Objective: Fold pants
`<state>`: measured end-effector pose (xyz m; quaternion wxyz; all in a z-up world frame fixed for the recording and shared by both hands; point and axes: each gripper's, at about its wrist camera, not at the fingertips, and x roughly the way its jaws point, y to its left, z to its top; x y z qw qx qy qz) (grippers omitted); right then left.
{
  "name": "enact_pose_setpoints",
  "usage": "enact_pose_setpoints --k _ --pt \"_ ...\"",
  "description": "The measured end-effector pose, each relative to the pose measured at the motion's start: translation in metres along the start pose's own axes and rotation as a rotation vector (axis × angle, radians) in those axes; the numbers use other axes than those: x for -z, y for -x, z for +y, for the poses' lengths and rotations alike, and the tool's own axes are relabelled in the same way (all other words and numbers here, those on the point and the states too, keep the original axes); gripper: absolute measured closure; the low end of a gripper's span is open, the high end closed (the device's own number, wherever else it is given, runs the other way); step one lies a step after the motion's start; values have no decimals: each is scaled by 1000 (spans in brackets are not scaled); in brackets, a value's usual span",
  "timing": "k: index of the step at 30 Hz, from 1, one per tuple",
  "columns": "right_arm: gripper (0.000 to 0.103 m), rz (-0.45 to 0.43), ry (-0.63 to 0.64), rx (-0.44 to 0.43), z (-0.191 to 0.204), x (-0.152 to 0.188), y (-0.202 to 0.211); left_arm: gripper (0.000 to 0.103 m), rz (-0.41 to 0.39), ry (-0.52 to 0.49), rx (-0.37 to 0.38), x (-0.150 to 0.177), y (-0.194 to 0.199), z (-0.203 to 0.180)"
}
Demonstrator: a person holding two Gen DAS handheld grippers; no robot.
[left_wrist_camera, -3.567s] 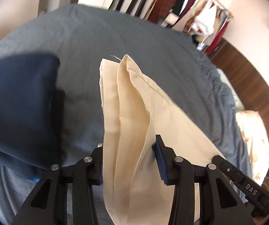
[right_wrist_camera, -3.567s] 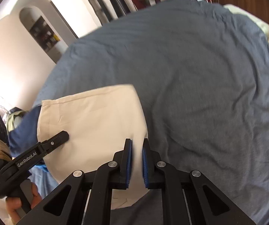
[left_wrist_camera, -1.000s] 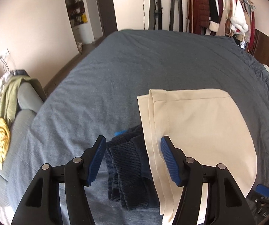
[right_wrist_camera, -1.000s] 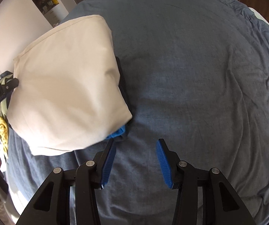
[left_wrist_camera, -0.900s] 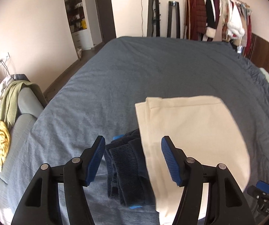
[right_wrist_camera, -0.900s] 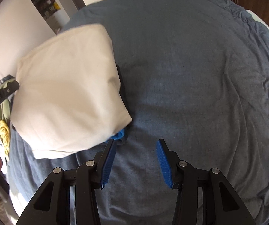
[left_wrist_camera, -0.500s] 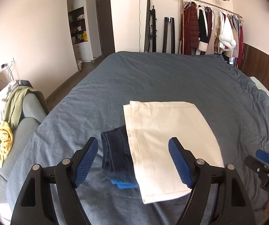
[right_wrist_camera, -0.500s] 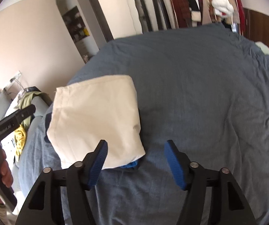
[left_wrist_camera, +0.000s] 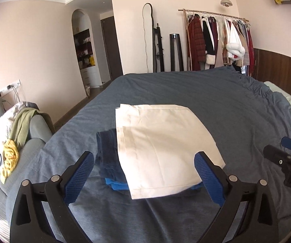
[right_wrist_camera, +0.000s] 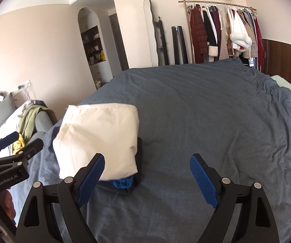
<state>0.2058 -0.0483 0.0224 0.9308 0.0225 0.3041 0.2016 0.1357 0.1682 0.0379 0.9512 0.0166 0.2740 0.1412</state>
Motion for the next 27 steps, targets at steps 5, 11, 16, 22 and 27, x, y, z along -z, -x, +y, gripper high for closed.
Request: enact_pose_setpoints --k 5,11,16,22,27 --pt "16 -39 33 0 -10 27 2 1 -44 40 -12 31 10 -9" --pt "16 -81 38 -21 -23 57 13 1 -85 50 -21 59 33 -19" --pt "16 -120 49 -17 -21 74 43 0 -109 57 -19 71 67 -19" --pt "16 -136 37 -10 -16 87 83 0 -117 54 -7 79 105 -18" --pt "16 -146 40 7 -13 97 111 0 -127 37 2 89 132 -22"
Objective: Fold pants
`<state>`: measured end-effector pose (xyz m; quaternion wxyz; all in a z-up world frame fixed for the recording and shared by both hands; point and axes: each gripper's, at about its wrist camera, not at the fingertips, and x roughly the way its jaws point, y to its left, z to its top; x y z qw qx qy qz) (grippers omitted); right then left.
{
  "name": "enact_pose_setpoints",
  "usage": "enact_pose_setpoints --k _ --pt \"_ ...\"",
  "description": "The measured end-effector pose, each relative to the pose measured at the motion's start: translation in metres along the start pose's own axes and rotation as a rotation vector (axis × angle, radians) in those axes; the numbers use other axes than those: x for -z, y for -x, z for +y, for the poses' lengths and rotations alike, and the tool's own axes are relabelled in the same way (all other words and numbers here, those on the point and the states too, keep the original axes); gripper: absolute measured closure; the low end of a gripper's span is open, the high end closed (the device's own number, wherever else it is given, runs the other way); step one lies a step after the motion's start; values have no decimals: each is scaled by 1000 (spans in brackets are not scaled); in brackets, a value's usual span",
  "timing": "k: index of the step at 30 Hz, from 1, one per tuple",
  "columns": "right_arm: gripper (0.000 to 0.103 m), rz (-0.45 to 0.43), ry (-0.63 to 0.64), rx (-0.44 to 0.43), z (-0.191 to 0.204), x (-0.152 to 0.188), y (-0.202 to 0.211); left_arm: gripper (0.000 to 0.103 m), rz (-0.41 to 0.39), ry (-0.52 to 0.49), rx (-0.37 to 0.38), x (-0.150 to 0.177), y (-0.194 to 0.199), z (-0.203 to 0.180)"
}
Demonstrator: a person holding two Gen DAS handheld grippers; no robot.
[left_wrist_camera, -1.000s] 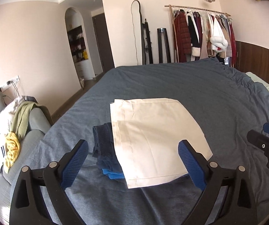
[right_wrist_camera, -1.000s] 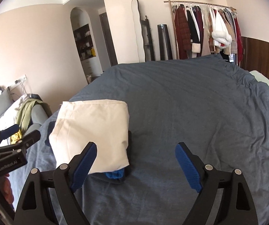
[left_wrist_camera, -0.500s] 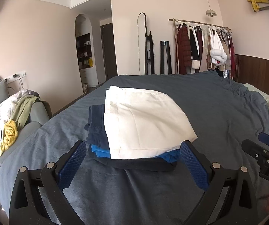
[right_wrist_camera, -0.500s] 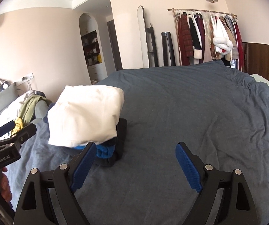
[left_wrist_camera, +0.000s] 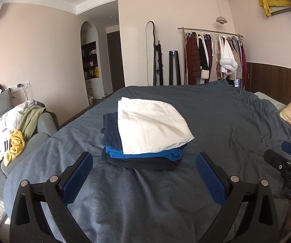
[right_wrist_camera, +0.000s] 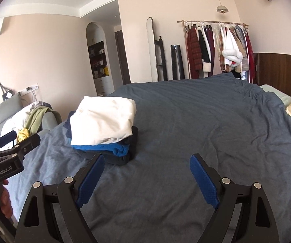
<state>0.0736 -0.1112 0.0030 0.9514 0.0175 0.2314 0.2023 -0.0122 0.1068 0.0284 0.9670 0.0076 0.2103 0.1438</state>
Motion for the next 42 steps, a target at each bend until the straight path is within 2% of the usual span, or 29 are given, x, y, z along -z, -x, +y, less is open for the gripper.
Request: enact_pose_setpoints --k 6,18,42 --pt "16 -19 8 25 1 7 26 0 3 5 24 8 22 -5" --pt "16 -36 0 30 -3 19 56 0 2 0 26 16 46 -14" --pt "16 -13 -32 34 -17 30 60 0 27 6 34 23 48 -25"
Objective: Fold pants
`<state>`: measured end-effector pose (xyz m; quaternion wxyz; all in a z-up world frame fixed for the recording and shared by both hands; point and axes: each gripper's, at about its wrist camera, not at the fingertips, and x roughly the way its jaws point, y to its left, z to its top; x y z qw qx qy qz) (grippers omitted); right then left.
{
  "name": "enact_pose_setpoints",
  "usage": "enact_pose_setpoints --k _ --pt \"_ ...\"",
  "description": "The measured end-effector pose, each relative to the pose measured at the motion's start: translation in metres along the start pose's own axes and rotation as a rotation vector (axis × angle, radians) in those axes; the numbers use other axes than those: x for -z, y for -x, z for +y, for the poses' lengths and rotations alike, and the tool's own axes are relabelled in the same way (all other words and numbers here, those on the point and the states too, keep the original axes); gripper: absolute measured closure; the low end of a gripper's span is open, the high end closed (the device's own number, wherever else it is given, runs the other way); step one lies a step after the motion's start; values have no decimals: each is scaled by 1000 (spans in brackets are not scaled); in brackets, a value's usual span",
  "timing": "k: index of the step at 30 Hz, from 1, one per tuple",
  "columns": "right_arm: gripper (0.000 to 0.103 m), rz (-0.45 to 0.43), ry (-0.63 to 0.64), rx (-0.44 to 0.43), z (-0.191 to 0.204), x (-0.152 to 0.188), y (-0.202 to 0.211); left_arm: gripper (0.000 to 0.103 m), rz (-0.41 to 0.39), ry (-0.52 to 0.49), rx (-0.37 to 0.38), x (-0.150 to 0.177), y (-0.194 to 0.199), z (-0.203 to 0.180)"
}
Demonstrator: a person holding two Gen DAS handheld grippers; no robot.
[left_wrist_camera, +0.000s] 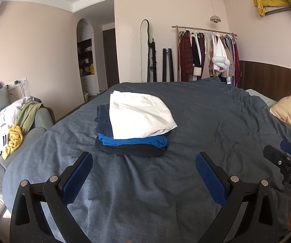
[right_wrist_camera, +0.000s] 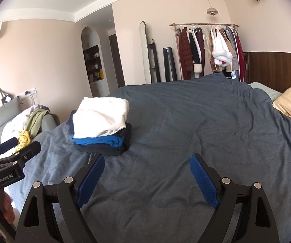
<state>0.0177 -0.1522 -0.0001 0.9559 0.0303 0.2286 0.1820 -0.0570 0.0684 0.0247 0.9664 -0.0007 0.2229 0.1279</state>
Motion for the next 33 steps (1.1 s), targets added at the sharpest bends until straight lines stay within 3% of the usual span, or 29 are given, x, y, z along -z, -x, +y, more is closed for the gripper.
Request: enact_pose_setpoints --k 33 --pt "16 28 20 1 2 7 -6 0 5 22 -40 7 -4 13"
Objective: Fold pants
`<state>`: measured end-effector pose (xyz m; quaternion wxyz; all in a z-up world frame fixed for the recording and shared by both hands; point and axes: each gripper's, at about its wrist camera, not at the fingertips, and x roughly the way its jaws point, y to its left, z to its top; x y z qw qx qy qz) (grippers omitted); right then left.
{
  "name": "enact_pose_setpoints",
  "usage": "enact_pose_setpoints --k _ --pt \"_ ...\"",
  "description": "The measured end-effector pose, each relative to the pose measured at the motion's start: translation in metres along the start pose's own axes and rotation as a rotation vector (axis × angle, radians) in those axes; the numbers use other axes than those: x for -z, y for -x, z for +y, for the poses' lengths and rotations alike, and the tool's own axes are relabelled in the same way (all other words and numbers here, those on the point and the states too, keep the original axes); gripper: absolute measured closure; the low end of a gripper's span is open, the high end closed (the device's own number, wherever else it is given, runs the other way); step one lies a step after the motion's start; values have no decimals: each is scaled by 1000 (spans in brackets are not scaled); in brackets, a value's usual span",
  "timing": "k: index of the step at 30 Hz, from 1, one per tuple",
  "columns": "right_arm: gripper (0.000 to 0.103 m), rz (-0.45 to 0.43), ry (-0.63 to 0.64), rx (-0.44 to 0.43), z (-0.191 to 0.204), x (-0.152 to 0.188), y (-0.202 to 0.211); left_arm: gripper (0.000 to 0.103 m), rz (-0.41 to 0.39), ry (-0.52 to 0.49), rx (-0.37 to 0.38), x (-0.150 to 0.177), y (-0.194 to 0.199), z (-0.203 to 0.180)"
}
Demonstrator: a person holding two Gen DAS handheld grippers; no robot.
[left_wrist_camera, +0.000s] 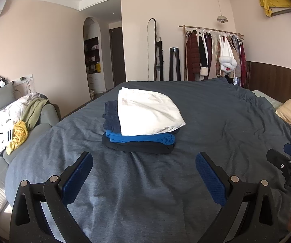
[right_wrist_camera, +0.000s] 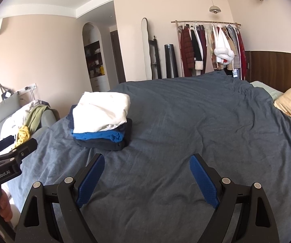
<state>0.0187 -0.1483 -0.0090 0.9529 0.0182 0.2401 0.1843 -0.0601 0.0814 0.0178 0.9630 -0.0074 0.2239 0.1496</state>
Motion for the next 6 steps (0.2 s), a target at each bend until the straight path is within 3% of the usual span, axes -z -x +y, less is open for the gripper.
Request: enact_pose_setpoints --k 6 --pt "16 9 -1 2 -1 0 -3 0 13 0 10 2 -5 -1"
